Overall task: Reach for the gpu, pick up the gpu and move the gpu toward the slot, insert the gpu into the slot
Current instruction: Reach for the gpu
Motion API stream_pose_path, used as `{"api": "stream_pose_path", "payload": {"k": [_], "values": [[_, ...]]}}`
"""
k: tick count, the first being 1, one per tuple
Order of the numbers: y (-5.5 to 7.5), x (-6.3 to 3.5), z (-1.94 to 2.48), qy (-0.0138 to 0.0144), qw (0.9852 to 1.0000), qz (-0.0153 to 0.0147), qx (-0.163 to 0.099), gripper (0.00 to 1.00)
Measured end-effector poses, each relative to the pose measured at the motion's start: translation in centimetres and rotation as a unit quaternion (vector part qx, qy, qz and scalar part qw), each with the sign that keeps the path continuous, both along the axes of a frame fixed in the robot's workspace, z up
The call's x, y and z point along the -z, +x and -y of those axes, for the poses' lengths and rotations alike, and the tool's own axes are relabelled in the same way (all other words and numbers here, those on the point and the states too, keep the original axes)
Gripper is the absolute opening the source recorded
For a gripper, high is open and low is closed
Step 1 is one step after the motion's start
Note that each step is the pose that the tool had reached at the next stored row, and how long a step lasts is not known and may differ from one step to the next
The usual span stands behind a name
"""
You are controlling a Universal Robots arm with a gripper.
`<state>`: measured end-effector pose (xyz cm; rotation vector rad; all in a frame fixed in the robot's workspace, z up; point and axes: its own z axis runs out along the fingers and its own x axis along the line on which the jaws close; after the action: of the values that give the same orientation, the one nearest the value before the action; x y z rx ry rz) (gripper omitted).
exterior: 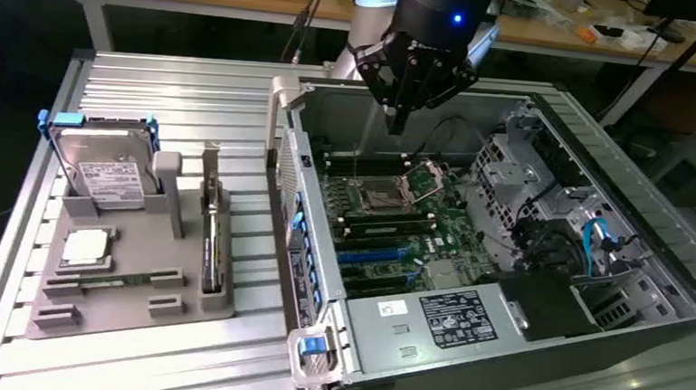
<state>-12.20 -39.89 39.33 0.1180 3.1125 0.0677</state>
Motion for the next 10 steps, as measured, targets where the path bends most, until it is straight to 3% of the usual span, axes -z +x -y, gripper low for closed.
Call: {"api": "stream_pose_path", "payload": {"k": [10], "values": [[-0.57, 0.0, 0.0, 0.0, 1.0, 0.0, 0.0, 0.11]]}}
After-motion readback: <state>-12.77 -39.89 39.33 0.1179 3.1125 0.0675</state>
